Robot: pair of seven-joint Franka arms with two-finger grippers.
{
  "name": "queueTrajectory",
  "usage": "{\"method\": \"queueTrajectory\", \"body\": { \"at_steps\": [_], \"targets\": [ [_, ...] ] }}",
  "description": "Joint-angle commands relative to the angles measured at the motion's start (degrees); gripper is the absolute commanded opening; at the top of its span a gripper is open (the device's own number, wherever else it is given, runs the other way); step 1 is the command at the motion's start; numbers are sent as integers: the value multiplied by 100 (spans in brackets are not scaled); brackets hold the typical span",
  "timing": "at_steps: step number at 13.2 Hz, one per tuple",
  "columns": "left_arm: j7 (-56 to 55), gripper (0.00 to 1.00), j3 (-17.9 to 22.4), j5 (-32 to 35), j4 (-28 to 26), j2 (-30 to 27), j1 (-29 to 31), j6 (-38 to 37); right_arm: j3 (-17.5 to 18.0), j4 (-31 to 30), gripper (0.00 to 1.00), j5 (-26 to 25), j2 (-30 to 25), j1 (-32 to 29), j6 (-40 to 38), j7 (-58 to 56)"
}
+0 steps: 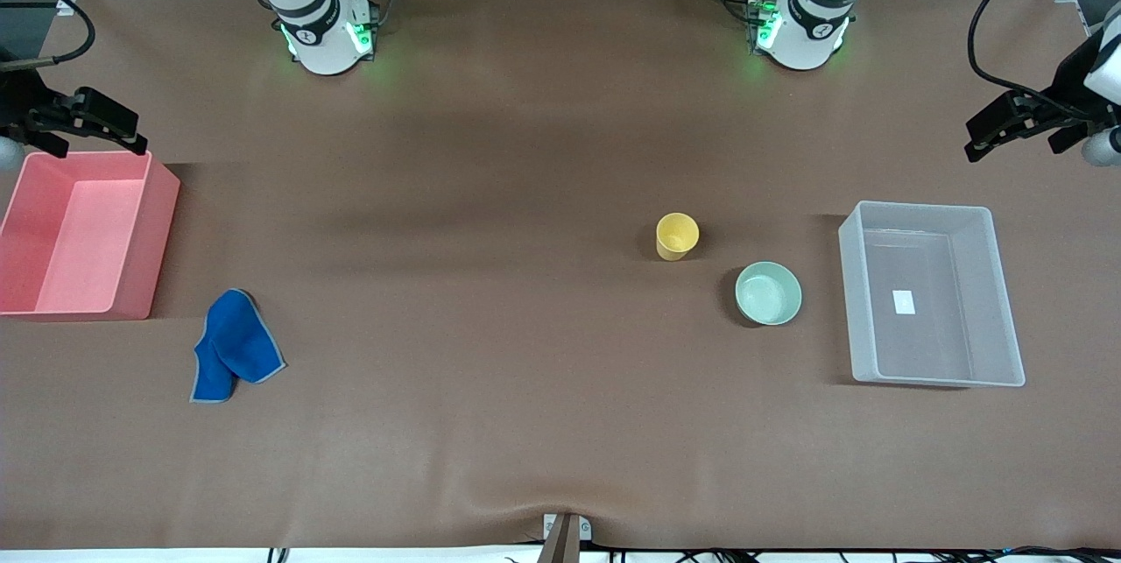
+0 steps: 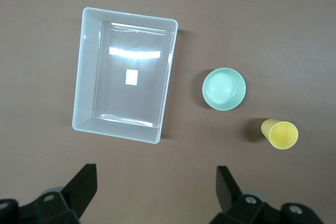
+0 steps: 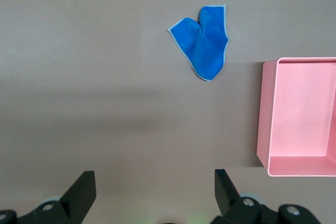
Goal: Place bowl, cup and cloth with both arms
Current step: 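Move the left gripper over the green bowl while the right gripper reaches the cloth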
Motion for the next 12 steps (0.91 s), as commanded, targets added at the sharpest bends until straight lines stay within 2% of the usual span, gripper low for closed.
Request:
{"method": "queueTrajectory", "body": {
  "at_steps": [1, 4, 7, 10, 12],
  "targets": [
    [26, 100, 62, -107, 55, -48, -8, -107, 51, 47, 100, 28, 2, -91, -70, -28],
    [35, 100, 62, -72, 344, 189, -51, -151, 51, 47, 100, 28, 2, -91, -70, -28],
    [-9, 100, -130, -124, 197, 514, -78, -152, 51, 39, 100, 28, 2, -99, -70, -28],
    [-693, 100, -491, -116, -776, 454, -25, 750, 51, 38, 100, 28, 11, -99, -70, -37],
    [-1009, 100, -553, -116, -1558, 349, -34, 1489, 51, 30, 100, 28, 11, -108, -53, -37]
  ]
}}
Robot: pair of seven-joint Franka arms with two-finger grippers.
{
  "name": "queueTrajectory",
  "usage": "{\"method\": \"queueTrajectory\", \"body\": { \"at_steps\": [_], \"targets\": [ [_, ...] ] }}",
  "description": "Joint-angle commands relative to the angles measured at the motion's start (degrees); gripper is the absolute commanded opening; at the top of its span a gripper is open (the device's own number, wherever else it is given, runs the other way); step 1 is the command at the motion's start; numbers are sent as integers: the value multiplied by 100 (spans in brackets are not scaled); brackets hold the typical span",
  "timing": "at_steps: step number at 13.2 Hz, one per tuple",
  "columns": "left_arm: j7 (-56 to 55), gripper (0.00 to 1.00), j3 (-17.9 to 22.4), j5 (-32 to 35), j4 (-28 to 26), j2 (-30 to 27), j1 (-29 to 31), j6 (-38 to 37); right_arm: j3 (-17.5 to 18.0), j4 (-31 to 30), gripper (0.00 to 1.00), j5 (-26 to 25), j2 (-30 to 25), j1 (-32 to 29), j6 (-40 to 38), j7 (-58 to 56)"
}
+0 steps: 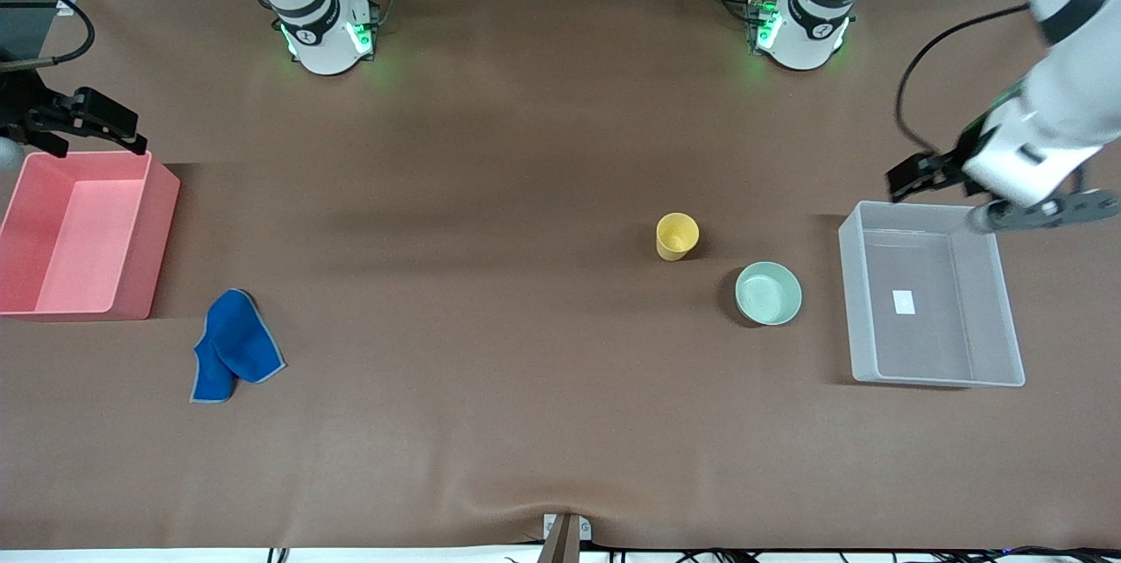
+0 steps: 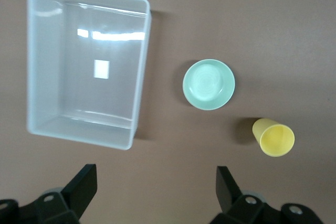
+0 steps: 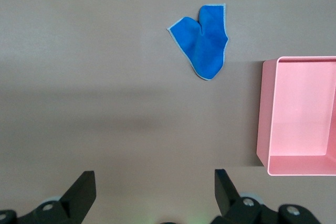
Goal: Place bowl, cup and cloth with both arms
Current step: 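Move the left gripper over the green bowl while the right gripper reaches the cloth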
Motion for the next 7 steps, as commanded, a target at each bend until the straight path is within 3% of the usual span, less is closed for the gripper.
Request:
{"method": "queueTrajectory", "body": {
  "at_steps": [1, 7],
  "targets": [
    [-616, 100, -165, -79, -1154, -276, 43, 976, 55, 13, 100, 29, 12, -102, -33, -37],
    [-1867, 100, -307, -8, -2817, 31, 26, 3463, 47, 13, 100, 29, 232, -225, 46, -98]
  ]
}}
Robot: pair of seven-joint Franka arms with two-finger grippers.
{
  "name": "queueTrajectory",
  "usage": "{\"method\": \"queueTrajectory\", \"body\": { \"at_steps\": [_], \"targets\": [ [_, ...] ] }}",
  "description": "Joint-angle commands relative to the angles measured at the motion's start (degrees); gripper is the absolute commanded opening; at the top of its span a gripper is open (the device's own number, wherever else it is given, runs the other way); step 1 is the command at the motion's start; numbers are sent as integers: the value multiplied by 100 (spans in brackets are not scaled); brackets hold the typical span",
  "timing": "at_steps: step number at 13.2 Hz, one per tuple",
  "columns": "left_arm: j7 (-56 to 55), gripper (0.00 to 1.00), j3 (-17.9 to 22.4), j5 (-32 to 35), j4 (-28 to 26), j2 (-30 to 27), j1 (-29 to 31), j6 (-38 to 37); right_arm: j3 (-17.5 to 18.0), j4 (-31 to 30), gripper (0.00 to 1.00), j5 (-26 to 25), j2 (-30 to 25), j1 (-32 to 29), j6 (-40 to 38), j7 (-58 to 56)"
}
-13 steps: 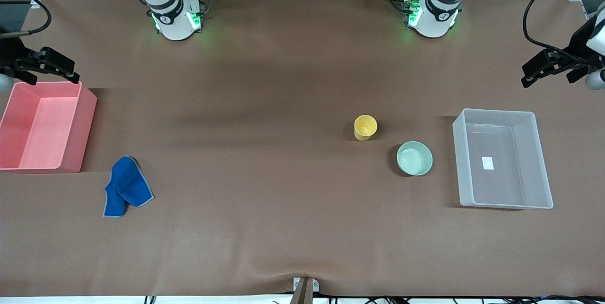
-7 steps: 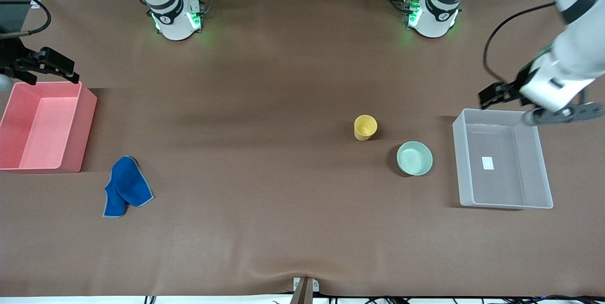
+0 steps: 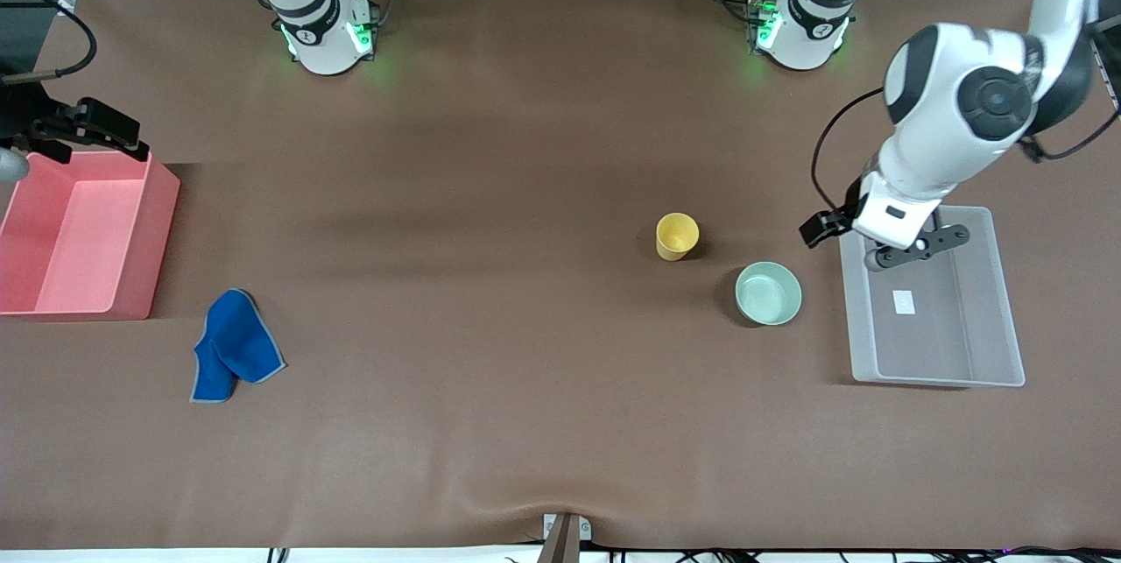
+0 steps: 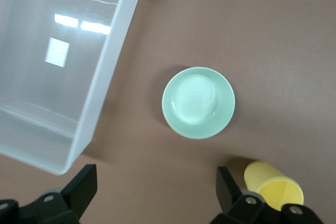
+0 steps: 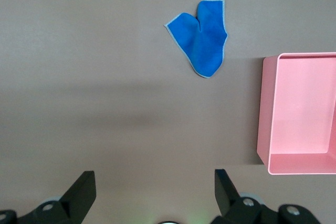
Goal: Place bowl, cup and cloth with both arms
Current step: 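Move the left gripper over the green bowl while the right gripper reaches the cloth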
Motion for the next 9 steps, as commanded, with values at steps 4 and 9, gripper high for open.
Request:
{"method": "queueTrajectory", "body": {
  "at_steps": [4, 9],
  "targets": [
    [-959, 97, -24, 18, -704, 665, -102, 1431, 57, 15, 100, 31, 221, -182, 116, -101],
    [-1443, 82, -7, 106, -696, 1404, -129, 2047, 48, 6, 100, 31, 738, -401, 318, -101]
  ]
}}
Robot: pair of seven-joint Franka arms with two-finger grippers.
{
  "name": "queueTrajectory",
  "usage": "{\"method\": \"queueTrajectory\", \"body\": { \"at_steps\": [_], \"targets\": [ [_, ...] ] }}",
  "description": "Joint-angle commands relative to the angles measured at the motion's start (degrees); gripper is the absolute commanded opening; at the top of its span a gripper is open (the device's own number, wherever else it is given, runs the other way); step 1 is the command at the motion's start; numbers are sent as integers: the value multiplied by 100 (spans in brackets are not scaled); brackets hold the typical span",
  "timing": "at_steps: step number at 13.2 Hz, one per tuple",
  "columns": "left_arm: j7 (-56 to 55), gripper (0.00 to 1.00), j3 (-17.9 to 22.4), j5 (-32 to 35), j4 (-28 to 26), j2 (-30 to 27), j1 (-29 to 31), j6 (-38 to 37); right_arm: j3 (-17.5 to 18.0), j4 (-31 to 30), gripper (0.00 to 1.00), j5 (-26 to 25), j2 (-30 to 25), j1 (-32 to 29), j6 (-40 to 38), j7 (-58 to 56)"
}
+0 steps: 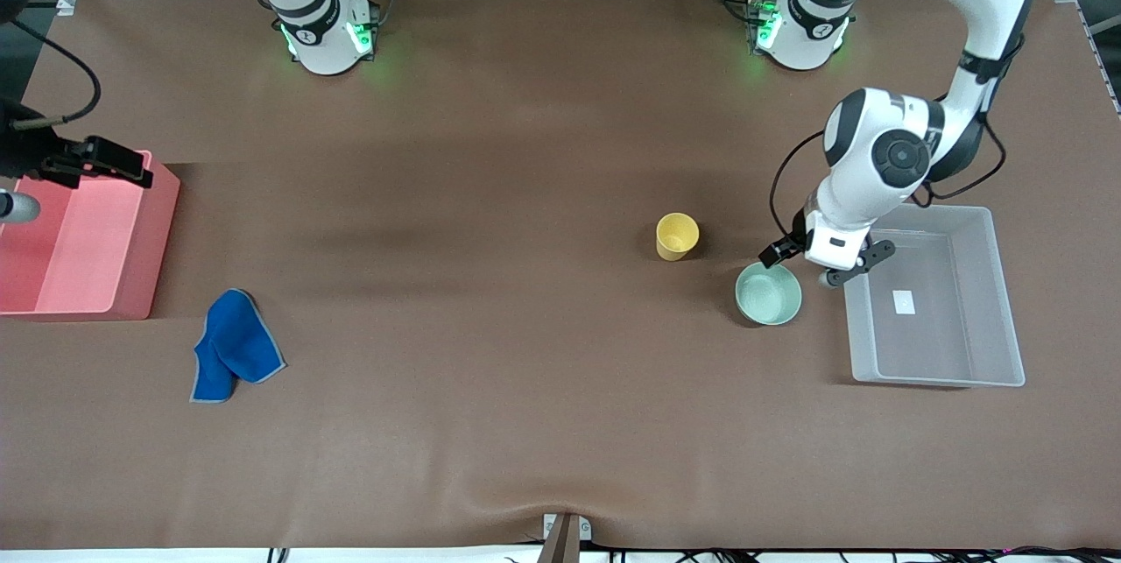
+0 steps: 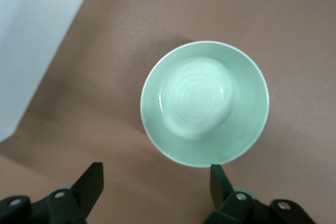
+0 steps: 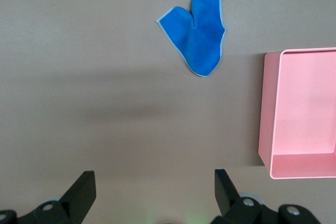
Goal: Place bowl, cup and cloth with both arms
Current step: 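Grasp the green bowl with the left gripper while the right gripper lowers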
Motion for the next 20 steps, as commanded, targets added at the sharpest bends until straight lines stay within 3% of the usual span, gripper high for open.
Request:
{"method": "queueTrajectory", "body": {
  "at_steps": [1, 5, 9, 10, 14, 20],
  "targets": [
    [-202, 79, 29, 106, 38, 318, -8, 328, 60, -45, 100, 31, 408, -348, 237, -67],
    [-211, 65, 90, 404, 55, 486, 62, 382, 60, -64, 100, 58, 1339, -823, 975, -85],
    [-229, 4, 117, 405, 143, 644, 54, 391, 60, -2, 100, 5, 1955, -850, 2081, -94],
    [-229, 0, 117, 405, 152, 644, 54, 391, 60, -2, 100, 22, 2087, -850, 2406, -172],
    [-316, 0, 143, 414, 266, 269, 115, 225, 60, 7, 100, 22, 2694, -736, 3471, -384],
    [489, 0, 143, 755, 959, -752, 386, -1495, 42, 42, 100, -241, 3230, -349, 3666, -200]
  ]
}}
